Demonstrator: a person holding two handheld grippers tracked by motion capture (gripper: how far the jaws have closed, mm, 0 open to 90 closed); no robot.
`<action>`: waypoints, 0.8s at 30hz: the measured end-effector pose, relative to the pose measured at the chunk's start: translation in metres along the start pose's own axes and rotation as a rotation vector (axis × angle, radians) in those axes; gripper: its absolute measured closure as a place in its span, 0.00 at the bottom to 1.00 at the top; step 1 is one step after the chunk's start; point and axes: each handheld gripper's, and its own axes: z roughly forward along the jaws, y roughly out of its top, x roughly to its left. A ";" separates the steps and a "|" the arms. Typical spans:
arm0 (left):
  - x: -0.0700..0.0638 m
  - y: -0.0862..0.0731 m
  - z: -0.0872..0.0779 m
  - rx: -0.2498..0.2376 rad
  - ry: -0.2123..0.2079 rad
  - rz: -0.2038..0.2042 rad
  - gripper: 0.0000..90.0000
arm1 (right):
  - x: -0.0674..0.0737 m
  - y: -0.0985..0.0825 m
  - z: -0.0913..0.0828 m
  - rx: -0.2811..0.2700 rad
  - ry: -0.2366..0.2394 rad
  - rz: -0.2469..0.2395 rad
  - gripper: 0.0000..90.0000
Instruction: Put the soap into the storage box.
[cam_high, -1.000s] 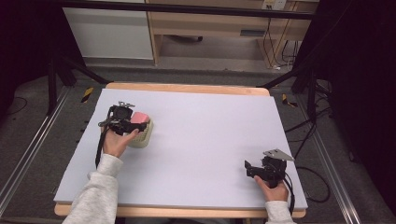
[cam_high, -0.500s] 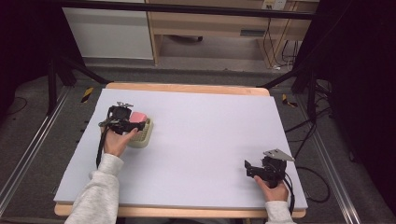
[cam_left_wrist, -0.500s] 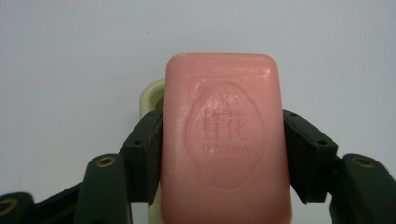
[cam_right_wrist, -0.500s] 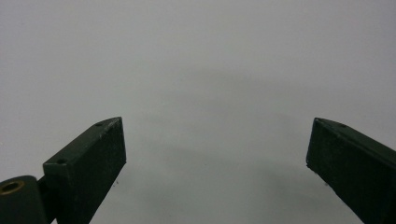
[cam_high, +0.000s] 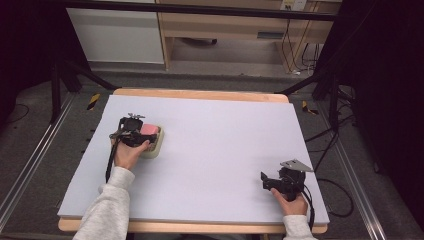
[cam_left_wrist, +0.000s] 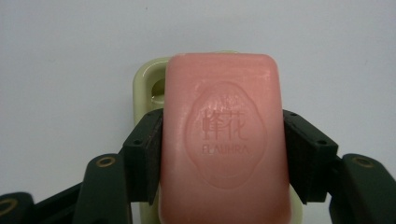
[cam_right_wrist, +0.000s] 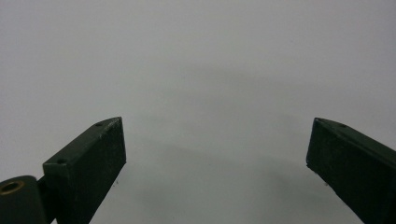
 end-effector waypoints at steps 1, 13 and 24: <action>0.000 0.000 0.001 0.002 0.003 0.003 0.41 | 0.000 0.000 0.000 0.001 -0.001 0.002 0.06; 0.001 -0.005 0.010 0.006 0.015 -0.006 0.41 | 0.000 0.000 -0.001 -0.003 0.001 -0.001 0.06; 0.001 -0.008 0.014 0.005 0.007 -0.015 0.41 | 0.001 0.000 -0.001 0.004 -0.001 -0.002 0.06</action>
